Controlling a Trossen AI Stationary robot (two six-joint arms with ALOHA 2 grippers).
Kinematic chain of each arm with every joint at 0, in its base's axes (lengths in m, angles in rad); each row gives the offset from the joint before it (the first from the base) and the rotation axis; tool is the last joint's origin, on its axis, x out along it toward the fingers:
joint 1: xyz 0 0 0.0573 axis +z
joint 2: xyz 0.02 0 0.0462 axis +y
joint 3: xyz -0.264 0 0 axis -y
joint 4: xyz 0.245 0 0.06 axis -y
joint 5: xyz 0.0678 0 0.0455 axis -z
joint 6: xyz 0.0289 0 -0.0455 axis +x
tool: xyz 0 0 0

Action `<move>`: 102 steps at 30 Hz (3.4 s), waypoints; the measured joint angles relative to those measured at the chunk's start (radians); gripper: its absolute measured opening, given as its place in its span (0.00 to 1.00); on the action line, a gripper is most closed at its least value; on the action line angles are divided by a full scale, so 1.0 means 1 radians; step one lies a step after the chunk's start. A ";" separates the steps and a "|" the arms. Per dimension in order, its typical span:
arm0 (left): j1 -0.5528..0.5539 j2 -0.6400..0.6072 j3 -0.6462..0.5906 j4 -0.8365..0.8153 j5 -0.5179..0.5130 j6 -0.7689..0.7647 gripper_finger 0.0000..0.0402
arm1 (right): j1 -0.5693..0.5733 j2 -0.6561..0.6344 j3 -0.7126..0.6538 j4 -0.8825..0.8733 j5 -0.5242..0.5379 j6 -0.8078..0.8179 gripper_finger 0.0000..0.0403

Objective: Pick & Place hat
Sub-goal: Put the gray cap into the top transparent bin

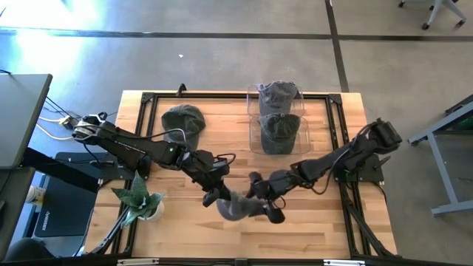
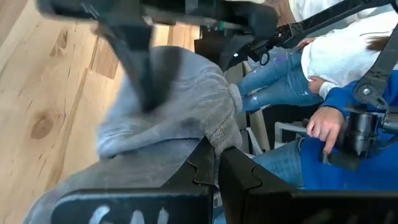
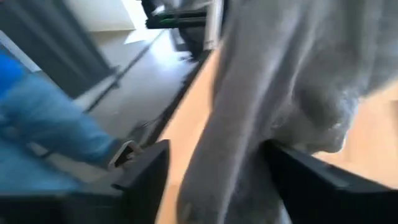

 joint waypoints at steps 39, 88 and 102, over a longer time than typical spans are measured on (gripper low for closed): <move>-0.012 0.289 0.004 0.677 0.158 0.258 0.87 | 0.020 -0.197 0.000 -0.014 -0.468 0.180 0.01; -0.033 0.316 0.000 1.053 0.363 0.087 0.32 | 0.107 -0.420 -0.007 -0.139 -0.249 0.149 0.01; -0.006 0.317 0.000 0.473 0.288 0.308 0.06 | 0.144 -0.297 -0.302 -0.023 0.018 0.179 0.01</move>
